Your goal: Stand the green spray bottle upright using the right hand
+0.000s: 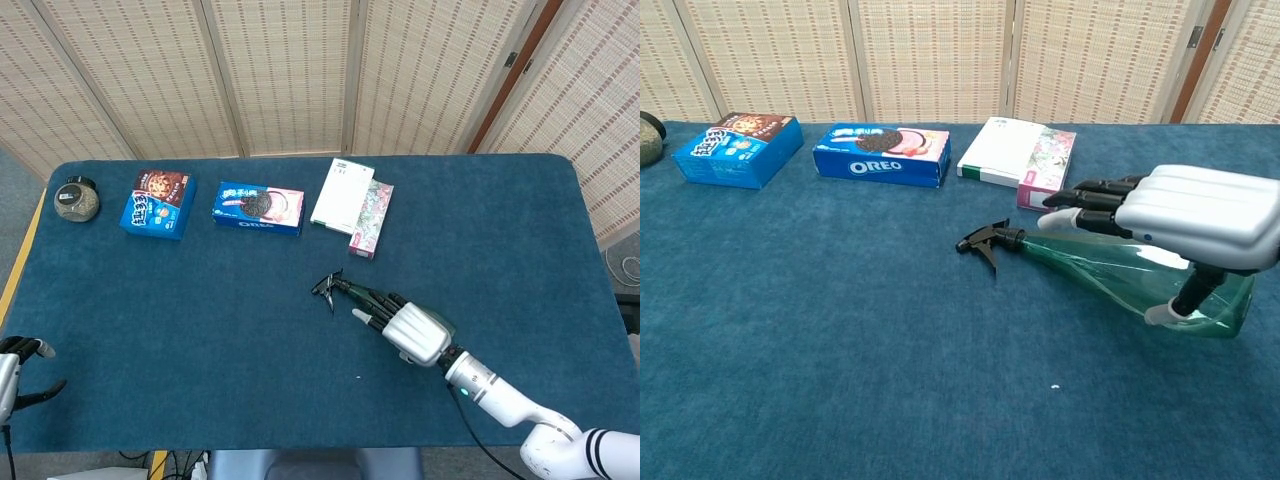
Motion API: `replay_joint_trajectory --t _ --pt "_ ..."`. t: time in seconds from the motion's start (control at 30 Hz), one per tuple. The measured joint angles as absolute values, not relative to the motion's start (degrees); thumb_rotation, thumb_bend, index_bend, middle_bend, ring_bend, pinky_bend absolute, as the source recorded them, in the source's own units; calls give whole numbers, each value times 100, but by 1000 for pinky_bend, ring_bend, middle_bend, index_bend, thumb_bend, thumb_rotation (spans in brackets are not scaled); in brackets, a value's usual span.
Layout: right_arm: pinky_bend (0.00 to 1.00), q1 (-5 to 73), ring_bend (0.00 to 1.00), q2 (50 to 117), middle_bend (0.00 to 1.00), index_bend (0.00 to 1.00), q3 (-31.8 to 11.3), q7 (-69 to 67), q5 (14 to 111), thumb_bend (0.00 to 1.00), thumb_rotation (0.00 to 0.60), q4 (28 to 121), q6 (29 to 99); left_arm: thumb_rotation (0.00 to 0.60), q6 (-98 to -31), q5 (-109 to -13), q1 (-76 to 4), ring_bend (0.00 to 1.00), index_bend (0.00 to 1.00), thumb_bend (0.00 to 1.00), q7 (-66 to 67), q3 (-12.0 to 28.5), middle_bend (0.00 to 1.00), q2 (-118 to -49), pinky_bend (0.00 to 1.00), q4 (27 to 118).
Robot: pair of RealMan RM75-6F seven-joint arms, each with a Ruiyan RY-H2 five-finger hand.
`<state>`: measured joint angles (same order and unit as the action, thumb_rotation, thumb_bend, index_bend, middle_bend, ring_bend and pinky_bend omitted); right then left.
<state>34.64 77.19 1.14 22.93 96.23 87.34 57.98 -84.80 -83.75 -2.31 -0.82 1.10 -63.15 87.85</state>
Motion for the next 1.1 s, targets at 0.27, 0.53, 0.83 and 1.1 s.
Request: replay_joint_trajectory --t 0.27,0.53,0.83,1.1 --pt "213 3441 0 7831 0 0 145 2452 9711 0 600 8145 5925 600 -8474 -8397 -225 337 488 0 -99 101 482 -6349 355 8761" --pt "209 3334 0 7777 0 0 84 2520 9438 0 600 7748 5985 600 -8454 -8405 -234 337 488 0 -75 104 483 -6363 359 8776" --pt "209 3288 0 7823 0 0 -81 2561 9092 0 600 7150 5968 600 -8427 -8417 -248 337 488 0 -45 98 483 -6383 365 8790" --pt "209 3282 0 7978 0 0 -202 2376 8782 0 600 6622 5887 600 -8400 -8395 -250 338 488 0 -59 100 483 -6392 367 8768"
